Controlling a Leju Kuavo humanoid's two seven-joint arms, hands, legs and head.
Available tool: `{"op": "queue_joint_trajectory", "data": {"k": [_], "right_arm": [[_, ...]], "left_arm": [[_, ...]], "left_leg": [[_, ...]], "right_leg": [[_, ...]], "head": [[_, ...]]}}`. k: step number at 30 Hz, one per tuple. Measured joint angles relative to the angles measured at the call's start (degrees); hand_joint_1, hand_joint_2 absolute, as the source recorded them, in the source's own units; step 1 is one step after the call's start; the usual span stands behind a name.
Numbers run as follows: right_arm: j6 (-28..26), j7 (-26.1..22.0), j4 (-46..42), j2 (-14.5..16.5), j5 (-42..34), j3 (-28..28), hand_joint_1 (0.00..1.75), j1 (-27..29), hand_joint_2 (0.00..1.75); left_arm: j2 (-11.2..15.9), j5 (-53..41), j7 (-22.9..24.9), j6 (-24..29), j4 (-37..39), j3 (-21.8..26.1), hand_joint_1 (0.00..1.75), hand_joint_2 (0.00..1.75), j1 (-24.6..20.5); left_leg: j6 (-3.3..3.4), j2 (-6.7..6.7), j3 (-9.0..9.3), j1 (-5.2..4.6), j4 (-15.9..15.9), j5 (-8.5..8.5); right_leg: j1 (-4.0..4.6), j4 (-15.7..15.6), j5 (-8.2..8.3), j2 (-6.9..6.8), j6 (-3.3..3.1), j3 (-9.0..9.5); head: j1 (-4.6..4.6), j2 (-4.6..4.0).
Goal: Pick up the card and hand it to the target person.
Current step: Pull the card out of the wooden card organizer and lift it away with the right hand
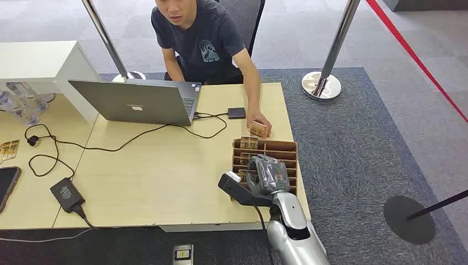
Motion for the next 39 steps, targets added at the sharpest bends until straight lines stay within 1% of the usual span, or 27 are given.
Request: {"op": "queue_joint_trajectory", "data": {"k": [9,24,27,31,34,39], "right_arm": [[-0.4,0.6,1.6,0.5,0.4,0.6,1.03,-0.7,1.75],[-0.3,1.3,1.6,0.4,1.3,0.7,1.00,-0.6,1.75],[0.0,1.3,1.6,0.4,1.5,0.7,0.97,-0.6,1.75],[0.1,1.5,1.6,0.2,1.6,0.7,0.84,-0.5,1.75],[0.3,1.7,1.6,0.1,2.0,0.7,0.82,-0.1,1.75],[1.0,1.7,1.0,0.1,2.1,0.9,0.86,0.4,1.75]], "left_arm": [[0.0,0.0,0.0,0.1,0.0,0.0,0.00,0.00,0.0],[0.0,-0.4,-0.1,0.1,0.0,0.0,0.00,0.00,0.0],[0.0,-0.4,-0.1,0.1,0.0,0.0,0.00,0.00,0.0],[0.0,-0.6,-0.2,0.0,0.0,0.0,0.00,0.00,0.0],[0.0,-0.7,-0.2,-0.1,0.0,0.0,0.00,0.00,0.0],[0.0,-0.5,-0.2,-0.1,0.0,0.0,0.00,0.00,0.0]], "left_leg": [[-0.02,0.00,0.06,0.01,0.0,0.02],[-0.03,0.00,0.09,0.01,0.0,0.02],[-0.03,0.00,0.09,0.01,0.0,0.02],[-0.03,0.00,0.11,0.01,0.0,0.02],[-0.03,0.00,0.11,0.01,0.0,0.02],[-0.03,0.00,0.12,0.01,0.0,0.03]], "right_leg": [[0.01,0.0,0.01,0.00,-0.01,0.05],[0.01,0.0,0.01,0.00,-0.02,0.06],[0.01,0.0,0.01,0.00,-0.02,0.07],[0.01,0.0,0.01,0.00,-0.02,0.08],[0.01,0.0,0.02,0.00,-0.02,0.10],[0.01,0.0,0.03,0.00,-0.04,0.10]], "head": [[0.00,-0.01],[-0.01,0.01],[-0.01,0.01],[-0.01,-0.01],[0.00,0.00],[-0.01,0.00]]}}
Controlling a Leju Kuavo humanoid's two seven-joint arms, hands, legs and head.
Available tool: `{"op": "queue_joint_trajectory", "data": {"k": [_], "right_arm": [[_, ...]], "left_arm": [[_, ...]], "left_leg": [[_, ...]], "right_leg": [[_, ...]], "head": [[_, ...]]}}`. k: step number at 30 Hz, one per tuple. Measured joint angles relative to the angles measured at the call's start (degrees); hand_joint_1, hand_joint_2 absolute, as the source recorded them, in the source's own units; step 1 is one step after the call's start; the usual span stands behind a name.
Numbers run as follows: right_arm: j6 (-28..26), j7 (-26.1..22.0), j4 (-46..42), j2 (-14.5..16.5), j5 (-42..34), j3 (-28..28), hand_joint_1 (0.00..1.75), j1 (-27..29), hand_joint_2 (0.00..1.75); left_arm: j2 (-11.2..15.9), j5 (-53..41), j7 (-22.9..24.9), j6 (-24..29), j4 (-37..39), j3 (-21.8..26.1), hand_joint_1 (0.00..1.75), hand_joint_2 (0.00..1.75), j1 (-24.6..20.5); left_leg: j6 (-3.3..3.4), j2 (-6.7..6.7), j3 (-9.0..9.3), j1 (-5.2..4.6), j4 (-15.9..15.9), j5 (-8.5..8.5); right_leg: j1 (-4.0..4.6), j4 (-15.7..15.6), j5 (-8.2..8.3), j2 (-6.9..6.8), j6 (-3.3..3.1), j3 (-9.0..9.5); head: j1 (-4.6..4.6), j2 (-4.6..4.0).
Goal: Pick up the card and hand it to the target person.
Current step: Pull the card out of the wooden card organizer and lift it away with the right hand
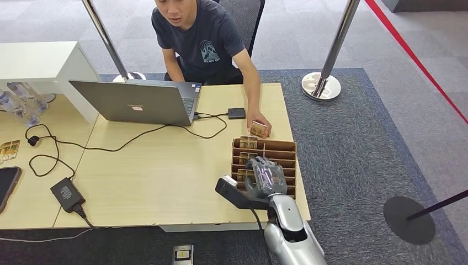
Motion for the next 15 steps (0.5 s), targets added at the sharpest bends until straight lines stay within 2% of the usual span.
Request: {"op": "queue_joint_trajectory", "data": {"k": [5,15], "right_arm": [[0.4,0.0,0.0,0.0,0.0,0.1,1.00,0.0,1.75],[-0.3,-0.3,0.1,0.0,-0.2,0.1,0.99,0.0,1.75]], "left_arm": [[0.0,0.2,0.0,0.0,0.0,0.0,0.00,0.00,0.0],[0.0,0.3,0.0,0.0,0.0,0.0,0.00,0.00,0.0]], "left_leg": [[0.01,0.00,0.00,0.00,0.0,0.01],[0.02,0.00,-0.01,0.00,0.0,0.02]], "right_leg": [[0.00,0.0,0.01,0.00,0.00,0.01],[0.00,0.0,0.00,0.00,0.00,0.00]], "head": [[0.00,-0.01],[0.01,0.00]]}}
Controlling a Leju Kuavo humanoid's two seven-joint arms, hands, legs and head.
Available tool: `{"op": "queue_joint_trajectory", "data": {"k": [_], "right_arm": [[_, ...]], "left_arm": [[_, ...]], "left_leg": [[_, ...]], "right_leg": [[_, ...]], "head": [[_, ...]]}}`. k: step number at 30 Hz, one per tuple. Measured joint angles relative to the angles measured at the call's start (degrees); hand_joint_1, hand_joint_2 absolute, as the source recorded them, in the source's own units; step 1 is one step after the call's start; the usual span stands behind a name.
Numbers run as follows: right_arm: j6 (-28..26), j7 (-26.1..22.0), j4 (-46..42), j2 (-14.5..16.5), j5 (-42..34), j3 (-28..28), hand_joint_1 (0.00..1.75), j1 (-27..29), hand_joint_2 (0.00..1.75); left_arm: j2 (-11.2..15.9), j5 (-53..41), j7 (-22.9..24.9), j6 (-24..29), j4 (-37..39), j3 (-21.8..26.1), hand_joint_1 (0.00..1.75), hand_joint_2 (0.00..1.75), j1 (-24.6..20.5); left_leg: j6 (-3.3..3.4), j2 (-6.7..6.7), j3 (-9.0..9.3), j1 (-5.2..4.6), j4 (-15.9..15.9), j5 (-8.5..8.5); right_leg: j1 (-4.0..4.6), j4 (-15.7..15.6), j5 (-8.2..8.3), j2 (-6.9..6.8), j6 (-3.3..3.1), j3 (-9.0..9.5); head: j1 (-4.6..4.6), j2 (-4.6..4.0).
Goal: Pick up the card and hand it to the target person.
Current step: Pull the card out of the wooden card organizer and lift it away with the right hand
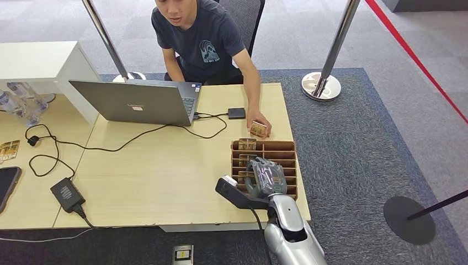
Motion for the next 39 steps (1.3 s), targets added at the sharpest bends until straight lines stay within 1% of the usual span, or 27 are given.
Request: {"op": "queue_joint_trajectory", "data": {"k": [4,8,11,15,26,39], "right_arm": [[-0.1,0.0,-0.1,0.0,0.0,0.0,1.00,0.0,1.75],[-0.4,0.0,-0.2,-0.1,0.0,0.0,1.17,0.0,1.75],[-0.6,-0.1,-0.5,-0.2,-0.1,0.0,1.22,0.2,1.75],[-0.8,-0.4,-0.7,-0.4,-0.3,0.0,1.75,0.2,1.75],[-1.6,-1.6,-2.6,-1.1,-0.9,0.0,1.75,1.4,1.75],[-0.5,-5.1,-8.3,-2.0,-3.1,0.6,1.75,2.4,1.75]], "left_arm": [[0.0,-0.1,-0.1,0.0,0.0,0.0,0.00,0.00,0.0],[0.0,-0.2,-0.2,0.0,0.0,0.0,0.00,0.00,0.0],[0.0,-0.3,-0.3,0.0,0.0,0.0,0.00,0.00,0.0],[0.0,-0.3,-0.3,0.0,0.0,0.0,0.00,0.00,0.0],[0.0,-0.4,-0.5,-0.1,0.0,0.0,0.00,0.00,0.0],[0.0,-0.2,-0.9,-0.3,0.0,0.0,0.00,0.00,0.0]], "left_leg": [[0.00,0.00,0.00,0.00,0.0,0.00],[0.00,0.00,0.00,0.00,0.0,0.00],[0.00,0.00,0.00,0.00,0.0,0.00],[0.00,-0.01,0.00,0.00,0.0,0.00],[0.00,-0.01,-0.03,0.00,0.0,0.00],[0.01,-0.01,-0.03,0.00,0.0,0.01]], "right_leg": [[0.00,0.0,0.00,0.00,0.00,0.00],[0.00,0.0,0.00,0.00,0.00,0.00],[0.00,0.0,0.00,0.00,0.00,0.00],[0.00,0.0,0.00,0.00,0.00,0.00],[0.00,0.0,0.00,0.00,0.00,-0.02],[0.00,0.0,0.00,0.00,0.00,-0.02]], "head": [[0.00,-0.01],[-0.01,-0.01],[-0.01,0.00],[0.00,-0.01],[-0.01,0.00],[-0.01,-0.01]]}}
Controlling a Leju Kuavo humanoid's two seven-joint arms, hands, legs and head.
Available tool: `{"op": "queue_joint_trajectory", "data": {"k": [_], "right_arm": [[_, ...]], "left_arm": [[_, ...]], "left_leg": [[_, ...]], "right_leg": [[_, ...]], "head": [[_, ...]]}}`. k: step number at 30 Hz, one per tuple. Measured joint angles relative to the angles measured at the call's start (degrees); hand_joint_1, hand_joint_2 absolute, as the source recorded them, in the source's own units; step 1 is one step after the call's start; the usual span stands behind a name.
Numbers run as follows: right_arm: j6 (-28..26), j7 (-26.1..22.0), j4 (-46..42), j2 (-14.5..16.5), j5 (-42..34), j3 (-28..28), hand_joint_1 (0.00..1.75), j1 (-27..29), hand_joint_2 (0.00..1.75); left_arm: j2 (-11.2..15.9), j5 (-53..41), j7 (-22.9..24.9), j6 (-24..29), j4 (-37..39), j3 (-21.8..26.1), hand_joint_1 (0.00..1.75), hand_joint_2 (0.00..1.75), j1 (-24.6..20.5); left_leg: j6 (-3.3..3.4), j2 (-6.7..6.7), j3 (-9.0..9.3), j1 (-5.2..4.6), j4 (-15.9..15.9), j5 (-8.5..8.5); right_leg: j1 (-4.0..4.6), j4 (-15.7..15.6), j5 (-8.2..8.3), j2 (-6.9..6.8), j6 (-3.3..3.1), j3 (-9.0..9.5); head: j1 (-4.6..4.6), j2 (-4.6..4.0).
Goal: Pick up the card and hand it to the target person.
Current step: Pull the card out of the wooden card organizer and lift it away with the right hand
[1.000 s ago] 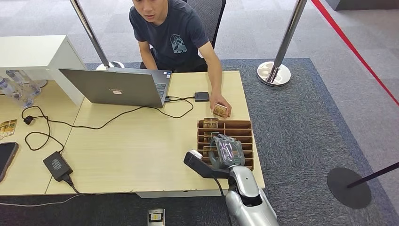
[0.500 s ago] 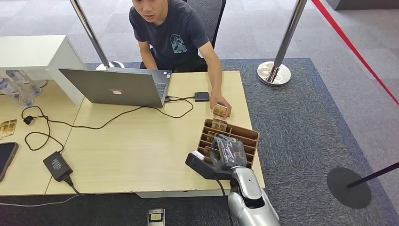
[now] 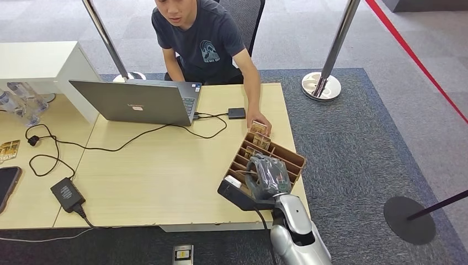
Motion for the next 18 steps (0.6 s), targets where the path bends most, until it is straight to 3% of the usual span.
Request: {"op": "queue_joint_trajectory", "data": {"k": [18], "right_arm": [[1.3,-1.8,-2.6,-1.3,-2.8,1.5,1.75,-0.5,1.75]], "left_arm": [[0.0,0.5,-0.1,0.2,0.0,0.1,0.00,0.00,0.0]], "left_leg": [[0.00,0.00,0.00,0.00,0.0,0.00]], "right_leg": [[0.00,0.0,0.01,0.00,0.00,0.00]], "head": [[-0.01,0.01]]}}
